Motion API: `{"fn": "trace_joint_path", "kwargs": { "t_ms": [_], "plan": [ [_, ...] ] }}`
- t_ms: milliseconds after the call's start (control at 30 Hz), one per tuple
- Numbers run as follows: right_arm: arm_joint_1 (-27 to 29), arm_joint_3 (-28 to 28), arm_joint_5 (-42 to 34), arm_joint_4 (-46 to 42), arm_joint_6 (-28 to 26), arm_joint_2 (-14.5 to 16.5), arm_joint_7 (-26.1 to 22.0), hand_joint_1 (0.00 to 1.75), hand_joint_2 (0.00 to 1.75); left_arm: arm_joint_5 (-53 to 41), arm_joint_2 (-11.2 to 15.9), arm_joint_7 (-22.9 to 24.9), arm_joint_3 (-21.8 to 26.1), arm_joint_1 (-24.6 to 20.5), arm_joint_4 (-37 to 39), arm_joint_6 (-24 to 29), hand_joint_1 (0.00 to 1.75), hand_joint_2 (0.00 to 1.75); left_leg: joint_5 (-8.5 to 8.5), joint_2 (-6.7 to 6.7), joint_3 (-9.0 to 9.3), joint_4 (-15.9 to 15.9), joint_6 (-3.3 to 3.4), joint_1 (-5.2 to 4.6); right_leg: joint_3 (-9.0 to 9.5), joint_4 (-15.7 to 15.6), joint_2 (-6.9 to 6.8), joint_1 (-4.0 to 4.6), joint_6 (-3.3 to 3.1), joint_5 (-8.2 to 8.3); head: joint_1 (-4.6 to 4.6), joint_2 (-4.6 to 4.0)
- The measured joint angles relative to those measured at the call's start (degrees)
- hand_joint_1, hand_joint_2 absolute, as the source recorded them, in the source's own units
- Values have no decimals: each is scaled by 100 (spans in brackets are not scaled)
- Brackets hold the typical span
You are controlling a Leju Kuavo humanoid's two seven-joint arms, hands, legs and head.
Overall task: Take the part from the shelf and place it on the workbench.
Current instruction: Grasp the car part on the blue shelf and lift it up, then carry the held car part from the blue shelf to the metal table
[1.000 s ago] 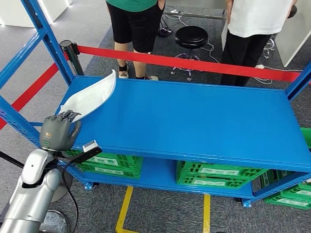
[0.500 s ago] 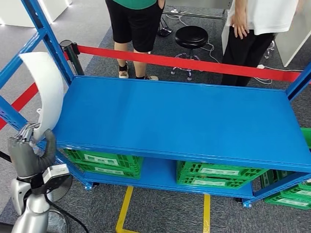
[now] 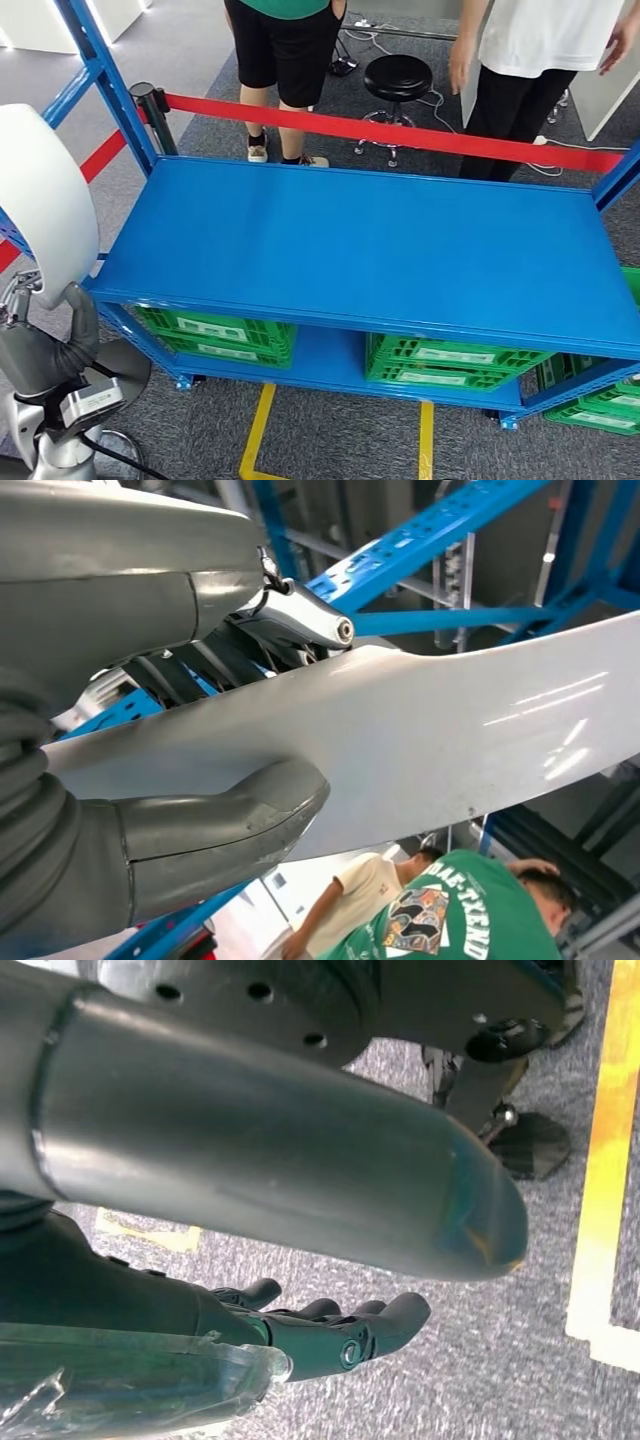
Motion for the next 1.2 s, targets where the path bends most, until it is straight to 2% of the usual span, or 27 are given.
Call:
{"fn": "trace_joint_path", "kwargs": {
  "t_ms": [67, 100, 133, 167, 200, 233, 267, 300, 367, 400, 467, 567, 600, 633, 667, 733, 767, 800, 867, 933, 967, 1000, 1067, 1100, 1133, 1167, 1200],
  "plan": [
    [5, -2, 1, 1, 5, 2, 2, 0, 0, 34, -15, 0, 5, 18, 1, -1, 175, 175, -3, 4, 0, 1, -5, 9, -402, 758, 0, -36, 57, -289, 4, 0],
    [10, -4, 1, 2, 6, 3, 4, 0, 0, 38, -20, 0, 8, 27, 1, -1, 175, 175, -11, 3, 2, 8, -21, 19, -528, 957, -1, -60, 91, -298, 3, 0],
    [12, -10, 1, 2, 7, 4, 8, 0, 0, 39, -22, 0, 12, 30, 1, -1, 175, 175, -23, -2, 3, 21, -49, 38, -554, 938, -2, -87, 128, -192, 3, 0],
    [11, -20, -1, 2, 8, 4, 12, 0, 0, 39, -22, 0, 16, 33, 1, -1, 175, 175, -42, -7, 4, 47, -88, 67, -467, 696, -3, -119, 170, 13, 4, 0],
    [5, -30, -5, 2, 12, 4, 16, 0, 0, 40, -22, 0, 23, 36, 1, -1, 175, 175, -72, -12, 3, 91, -144, 95, -310, 323, -2, -158, 227, 228, 7, 0],
    [-2, -39, -10, 6, 24, 20, 21, 0, 0, 40, -22, 0, 31, 36, 1, -1, 175, 175, -108, -20, -13, 153, -206, 108, -164, -7, 18, -183, 270, 361, 27, 0],
    [-11, -45, -16, 8, 39, 31, 22, 0, 0, 40, -22, 0, 37, 37, 1, -2, 175, 175, -136, -26, -37, 215, -263, 110, -60, -225, 44, -203, 254, 431, 42, 0],
    [-17, -51, -22, 10, 54, 43, 26, 0, 0, 40, -22, 0, 42, 39, 1, -3, 175, 175, -145, -34, -62, 258, -311, 100, -20, -312, 69, -209, 213, 431, 39, 0],
    [-22, -66, -28, 9, 68, 49, 33, 0, 0, 38, -23, 0, 45, 46, 1, -2, 175, 175, -118, -43, -98, 273, -366, 97, -54, -257, 95, -192, 53, 418, 8, 0],
    [-21, -73, -28, 9, 68, 48, 36, 0, 0, 35, -25, 0, 46, 48, 1, 1, 175, 175, -126, -41, -109, 277, -383, 107, -75, -242, 91, -183, 2, 427, -16, 0],
    [-20, -80, -28, 9, 66, 48, 39, 0, 0, 24, -26, 0, 51, 46, 1, 8, 175, 175, -342, -26, -240, 558, -392, 108, -105, -240, 85, -169, -88, 456, -41, 0],
    [-23, -82, -28, 9, 63, 48, 52, 0, 0, 6, -26, 0, 54, 50, 1, 13, 175, 175, -911, -16, -745, 1671, -350, 46, -171, -245, 61, -117, -178, 500, -65, 0],
    [-21, -82, -29, 9, 63, 48, 59, 0, 0, 6, -26, 0, 54, 53, 1, 14, 175, 175, -981, -16, -854, 1915, -322, 24, -196, -245, 53, -92, -202, 515, -67, 0],
    [-19, -83, -30, 9, 63, 48, 67, 0, 0, 5, -26, 0, 54, 54, 1, 14, 175, 175, -945, -16, -861, 1956, -280, -1, -217, -245, 48, -66, -222, 529, -67, 0],
    [-18, -83, -31, 9, 63, 48, 74, 0, 0, 4, -26, 0, 54, 55, 1, 15, 175, 175, -817, -16, -753, 1779, -224, -31, -234, -246, 47, -42, -236, 544, -65, 0],
    [-22, -84, -32, 9, 63, 49, 83, 0, 0, -2, -27, 0, 54, 49, 0, 15, 175, 175, -509, -14, -332, 1042, -83, -110, -257, -243, 48, -4, -239, 572, -64, 0],
    [-24, -84, -33, 9, 63, 50, 85, 0, 0, -6, -27, 0, 54, 42, -1, 16, 175, 175, -421, -8, -153, 712, -43, -139, -270, -238, 49, 11, -227, 584, -62, 0],
    [-26, -84, -33, 9, 63, 50, 86, 0, 0, -10, -28, 0, 54, 38, -1, 17, 175, 175, -384, -4, -49, 500, -25, -160, -282, -241, 46, 20, -208, 600, -59, 0],
    [-27, -84, -33, 9, 64, 50, 87, 0, 0, -15, -26, 0, 57, 41, -2, 20, 175, 175, -358, -3, -31, 386, -32, -170, -298, -269, 35, 21, -147, 643, -57, 0],
    [-27, -84, -32, 9, 65, 50, 89, 0, 0, -18, -29, 0, 67, 48, -2, 21, 175, 175, -289, 0, -46, 344, 1, -149, -340, -233, 25, 15, -81, 613, -55, 0],
    [-26, -84, -32, 9, 65, 50, 90, 0, 0, -22, -31, 0, 72, 48, -2, 22, 175, 175, -257, 6, -54, 323, 24, -132, -400, -97, 22, 14, -52, 500, -43, 0],
    [-26, -84, -32, 9, 65, 50, 94, 0, 0, -26, -35, 0, 75, 49, -2, 22, 175, 175, -231, 14, -69, 312, 43, -119, -509, 169, 17, 10, -26, 313, -34, 0],
    [-23, -85, -31, 10, 65, 51, 101, 0, 0, -32, -37, 0, 79, 55, -2, 22, 175, 175, -195, 24, -120, 313, 68, -118, -781, 916, 9, 2, 17, -115, -17, 0],
    [-21, -85, -31, 10, 66, 51, 103, 0, 0, -33, -36, 0, 80, 58, -2, 22, 175, 175, -176, 27, -145, 314, 70, -119, -865, 1192, 7, 0, 31, -234, -17, 0],
    [-18, -86, -31, 10, 66, 52, 103, 0, 0, -35, -36, 0, 81, 60, -2, 22, 175, 175, -158, 28, -167, 315, 66, -119, -848, 1264, 6, 1, 38, -245, -16, 0],
    [-16, -86, -32, 9, 66, 52, 103, 0, 0, -37, -36, 0, 81, 62, -2, 22, 175, 175, -143, 28, -180, 315, 59, -119, -713, 1101, 5, 0, 37, -152, -16, 0],
    [-18, -86, -32, 9, 66, 52, 103, 0, 0, -38, -36, 0, 82, 63, -2, 22, 175, 175, -131, 26, -187, 317, 47, -118, -467, 723, 3, 0, 29, 12, -15, 0]
  ]
}}
